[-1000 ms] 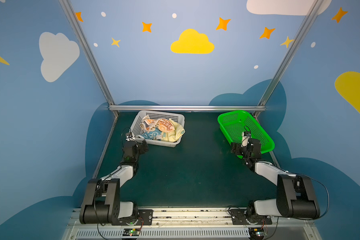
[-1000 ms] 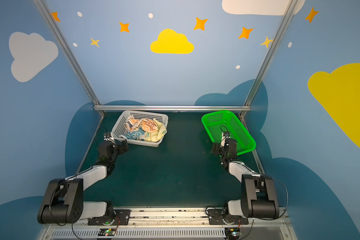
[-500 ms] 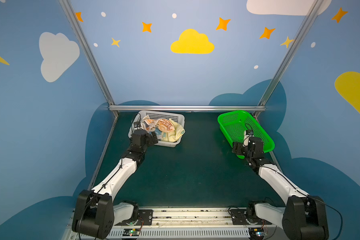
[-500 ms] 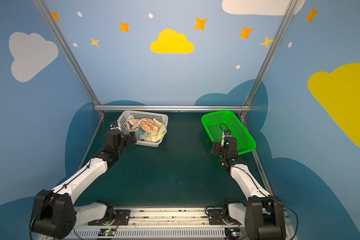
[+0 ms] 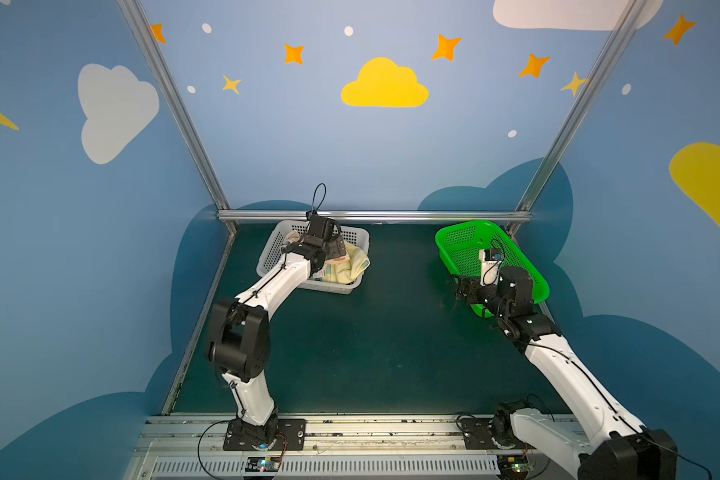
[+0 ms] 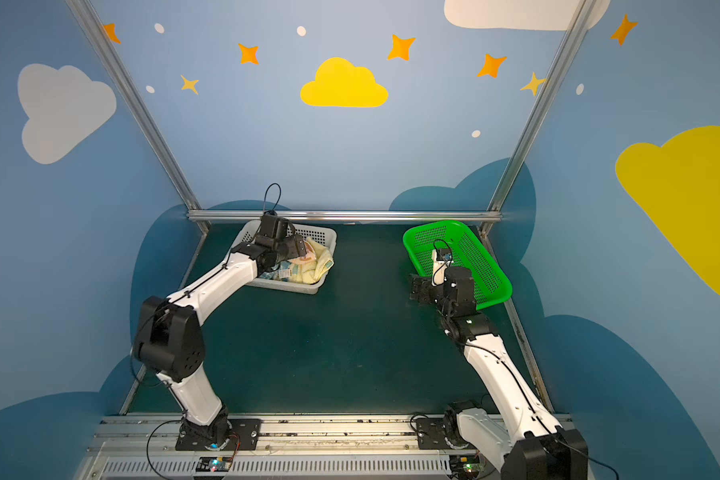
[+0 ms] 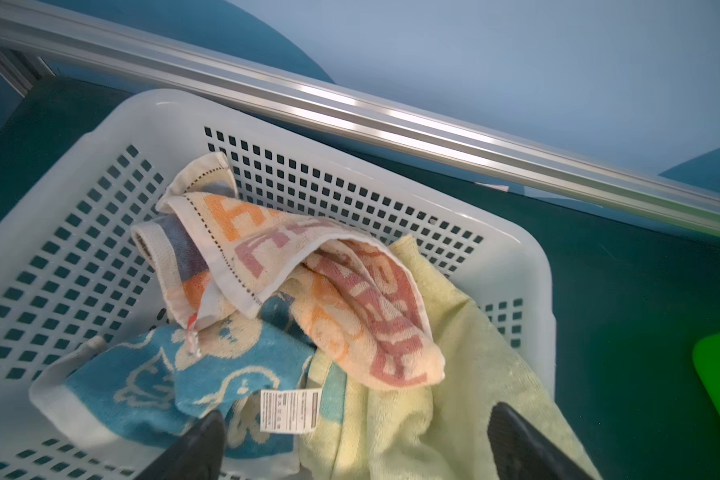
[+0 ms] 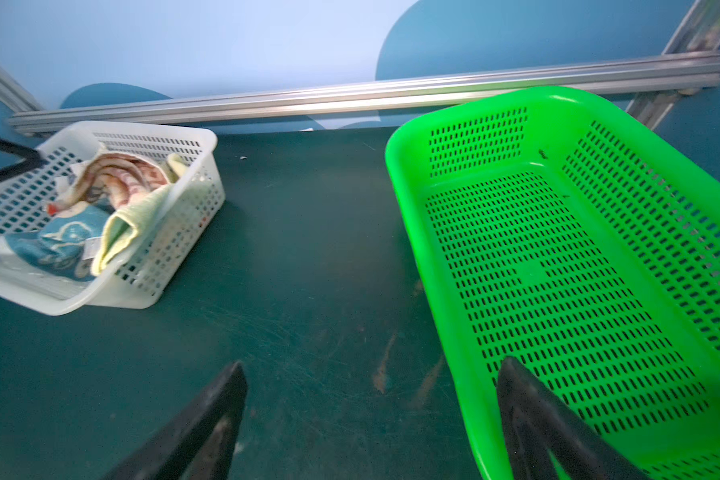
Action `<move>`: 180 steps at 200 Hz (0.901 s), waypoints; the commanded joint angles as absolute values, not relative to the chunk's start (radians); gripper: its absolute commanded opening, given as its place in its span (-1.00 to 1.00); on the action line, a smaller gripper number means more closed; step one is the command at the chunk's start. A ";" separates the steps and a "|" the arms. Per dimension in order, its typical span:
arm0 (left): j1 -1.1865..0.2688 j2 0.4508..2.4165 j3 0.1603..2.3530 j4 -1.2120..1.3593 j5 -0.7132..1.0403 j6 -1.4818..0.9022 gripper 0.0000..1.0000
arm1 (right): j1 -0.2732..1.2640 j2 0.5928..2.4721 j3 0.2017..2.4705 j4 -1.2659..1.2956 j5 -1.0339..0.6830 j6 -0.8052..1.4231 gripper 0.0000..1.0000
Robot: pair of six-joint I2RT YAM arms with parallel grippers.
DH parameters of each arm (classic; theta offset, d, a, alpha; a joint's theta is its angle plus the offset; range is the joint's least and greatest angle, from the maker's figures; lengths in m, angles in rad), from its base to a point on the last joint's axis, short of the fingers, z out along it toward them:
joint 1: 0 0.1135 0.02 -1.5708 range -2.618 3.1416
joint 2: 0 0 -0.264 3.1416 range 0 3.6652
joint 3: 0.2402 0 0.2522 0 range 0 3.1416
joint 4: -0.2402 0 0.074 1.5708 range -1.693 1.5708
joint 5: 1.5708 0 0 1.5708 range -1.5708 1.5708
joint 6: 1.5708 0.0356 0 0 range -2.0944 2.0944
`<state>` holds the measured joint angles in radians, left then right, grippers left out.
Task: Fold and stack the towels
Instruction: 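Grasp the RABBIT towel in the white basket with left gripper while right arm advances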
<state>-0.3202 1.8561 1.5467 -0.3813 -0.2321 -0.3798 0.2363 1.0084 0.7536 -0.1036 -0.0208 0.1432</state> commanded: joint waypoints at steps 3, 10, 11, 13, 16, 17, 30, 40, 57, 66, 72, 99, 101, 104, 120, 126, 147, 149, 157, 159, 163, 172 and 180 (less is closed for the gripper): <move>-0.294 1.973 1.679 -0.552 -0.274 -0.413 0.89 | 0.256 0.988 0.744 -0.110 -0.066 0.150 0.81; -0.284 2.008 1.715 -0.568 -0.279 -0.413 0.85 | 0.263 0.988 0.745 -0.115 -0.066 0.149 0.81; -0.282 2.013 1.720 -0.570 -0.279 -0.413 0.84 | 0.263 0.988 0.746 -0.115 -0.066 0.148 0.81; -0.279 2.024 1.730 -0.575 -0.280 -0.413 0.84 | 0.264 0.988 0.745 -0.117 -0.066 0.147 0.81; -0.275 2.036 1.743 -0.580 -0.279 -0.412 0.82 | 0.265 0.989 0.746 -0.119 -0.066 0.147 0.81; -0.272 2.041 1.750 -0.582 -0.279 -0.412 0.81 | 0.265 0.989 0.746 -0.119 -0.066 0.147 0.81; -0.253 2.092 1.803 -0.603 -0.282 -0.404 0.74 | 0.273 0.992 0.747 -0.124 -0.066 0.146 0.81; -0.242 2.117 1.824 -0.598 -0.294 -0.394 0.72 | 0.277 0.997 0.745 -0.125 -0.066 0.143 0.81; -0.223 2.148 1.850 -0.587 -0.306 -0.378 0.71 | 0.286 1.010 0.745 -0.124 -0.067 0.143 0.81; -0.214 2.160 1.863 -0.584 -0.310 -0.371 0.71 | 0.292 1.019 0.746 -0.125 -0.069 0.146 0.81; -0.208 2.169 1.873 -0.583 -0.312 -0.362 0.71 | 0.296 1.026 0.746 -0.124 -0.069 0.146 0.81; -0.193 2.205 1.917 -0.580 -0.347 -0.323 0.69 | 0.311 1.066 0.754 -0.115 -0.073 0.156 0.81; -0.192 2.209 1.920 -0.580 -0.347 -0.321 0.69 | 0.312 1.068 0.755 -0.114 -0.073 0.157 0.81; -0.191 2.214 1.924 -0.579 -0.347 -0.317 0.68 | 0.314 1.075 0.758 -0.114 -0.074 0.158 0.81; -0.179 2.249 1.960 -0.591 -0.344 -0.306 0.64 | 0.322 1.101 0.770 -0.113 -0.077 0.168 0.81; -0.174 2.263 1.978 -0.604 -0.342 -0.306 0.61 | 0.327 1.111 0.777 -0.114 -0.079 0.171 0.81; -0.159 2.303 2.024 -0.635 -0.312 -0.308 0.39 | 0.340 1.140 0.797 -0.113 -0.084 0.178 0.81; -0.158 2.306 2.025 -0.636 -0.310 -0.307 0.35 | 0.342 1.143 0.799 -0.114 -0.084 0.178 0.81; -0.155 2.311 2.026 -0.632 -0.299 -0.307 0.24 | 0.349 1.152 0.805 -0.115 -0.084 0.181 0.81; -0.154 2.311 2.026 -0.632 -0.296 -0.306 0.21 | 0.349 1.154 0.807 -0.115 -0.083 0.182 0.81; -0.153 2.312 2.026 -0.631 -0.290 -0.303 0.13 | 0.353 1.158 0.810 -0.115 -0.083 0.182 0.81; -0.153 2.312 2.022 -0.626 -0.281 -0.300 -0.10 | 0.361 1.166 0.817 -0.115 -0.081 0.184 0.81; -0.153 2.309 2.020 -0.622 -0.273 -0.295 -0.31 | 0.367 1.172 0.821 -0.115 -0.080 0.184 0.81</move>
<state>-0.1623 2.3013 2.0121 -0.5884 -0.2985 -0.3157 0.3477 1.1584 0.7712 -0.1196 -0.0727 0.1684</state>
